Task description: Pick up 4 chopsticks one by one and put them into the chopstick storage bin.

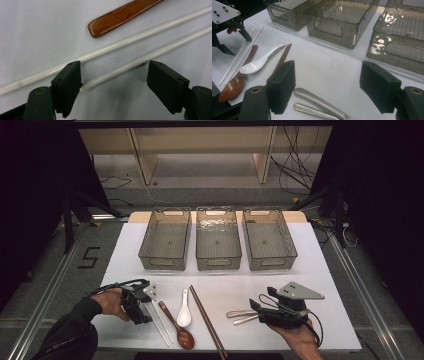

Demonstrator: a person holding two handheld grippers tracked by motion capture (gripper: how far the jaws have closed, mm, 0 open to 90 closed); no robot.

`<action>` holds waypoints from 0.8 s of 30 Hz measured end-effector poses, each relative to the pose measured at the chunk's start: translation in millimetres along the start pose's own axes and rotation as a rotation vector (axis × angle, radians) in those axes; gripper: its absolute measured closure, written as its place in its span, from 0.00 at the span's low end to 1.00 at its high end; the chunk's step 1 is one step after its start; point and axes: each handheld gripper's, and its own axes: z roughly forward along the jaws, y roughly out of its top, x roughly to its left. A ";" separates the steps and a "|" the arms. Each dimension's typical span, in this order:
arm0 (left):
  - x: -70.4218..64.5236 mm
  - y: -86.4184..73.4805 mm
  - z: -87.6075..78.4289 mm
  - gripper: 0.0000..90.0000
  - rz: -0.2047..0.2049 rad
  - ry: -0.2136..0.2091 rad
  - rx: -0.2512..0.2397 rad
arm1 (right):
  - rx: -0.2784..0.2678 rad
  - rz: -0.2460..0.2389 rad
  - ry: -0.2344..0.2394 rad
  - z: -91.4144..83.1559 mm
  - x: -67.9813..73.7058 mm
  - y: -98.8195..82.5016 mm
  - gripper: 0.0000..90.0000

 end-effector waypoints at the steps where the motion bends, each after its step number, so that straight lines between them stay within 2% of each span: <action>1: -0.4 0.4 0.6 0.32 0.005 0.002 0.008 | 0.002 0.000 0.001 0.0 0.5 0.1 0.33; 6: -1.8 6.7 0.5 0.36 -0.022 -0.002 0.069 | 0.006 -0.002 0.002 0.3 0.8 0.0 0.33; 9: -2.9 7.0 0.3 0.40 -0.020 -0.005 0.072 | 0.008 -0.003 0.003 0.2 0.8 -0.3 0.34; 16: -6.2 4.2 -2.8 0.54 0.008 -0.010 0.096 | 0.013 -0.002 0.001 -0.4 0.9 -0.7 0.34; 17: -6.6 3.4 -3.2 0.58 0.014 -0.012 0.098 | 0.015 -0.002 0.000 -0.4 0.8 -0.8 0.34; 24: -13.8 -6.5 -6.8 0.69 0.049 -0.010 0.119 | 0.018 -0.002 0.000 -1.0 0.8 -1.0 0.34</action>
